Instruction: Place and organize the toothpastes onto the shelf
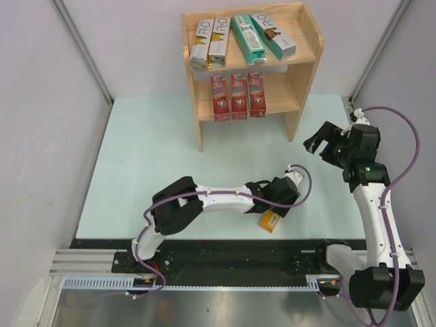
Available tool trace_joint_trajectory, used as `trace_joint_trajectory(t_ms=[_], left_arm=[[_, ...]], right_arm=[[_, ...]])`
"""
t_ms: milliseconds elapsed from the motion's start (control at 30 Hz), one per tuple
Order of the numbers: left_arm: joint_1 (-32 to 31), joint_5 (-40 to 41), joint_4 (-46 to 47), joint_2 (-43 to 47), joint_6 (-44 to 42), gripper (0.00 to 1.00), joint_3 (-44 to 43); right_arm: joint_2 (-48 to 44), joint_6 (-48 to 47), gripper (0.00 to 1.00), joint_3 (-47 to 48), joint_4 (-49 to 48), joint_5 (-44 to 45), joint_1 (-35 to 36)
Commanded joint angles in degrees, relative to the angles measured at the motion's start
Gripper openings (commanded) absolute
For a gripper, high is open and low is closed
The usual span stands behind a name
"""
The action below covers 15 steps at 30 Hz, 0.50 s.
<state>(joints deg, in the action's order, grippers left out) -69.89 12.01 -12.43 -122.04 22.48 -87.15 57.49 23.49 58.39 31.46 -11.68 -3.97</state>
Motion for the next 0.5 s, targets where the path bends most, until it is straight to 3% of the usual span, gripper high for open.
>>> trace_joint_trajectory(t_ms=[0, 267, 467], left_arm=[[2.02, 2.41, 1.43, 7.93, 0.98, 0.57, 3.82], [12.39, -9.79, 11.45, 26.75, 3.54, 0.56, 20.70], [23.82, -21.04, 17.24, 41.85, 6.51, 0.57, 29.48]], right_arm=[[-1.33, -0.28, 1.00, -0.21, -2.28, -2.46, -0.25], [-0.72, 0.07, 1.00, -0.38, -4.48, -8.88, 0.10], [1.21, 1.21, 1.00, -0.38, -7.38, -11.17, 6.33]])
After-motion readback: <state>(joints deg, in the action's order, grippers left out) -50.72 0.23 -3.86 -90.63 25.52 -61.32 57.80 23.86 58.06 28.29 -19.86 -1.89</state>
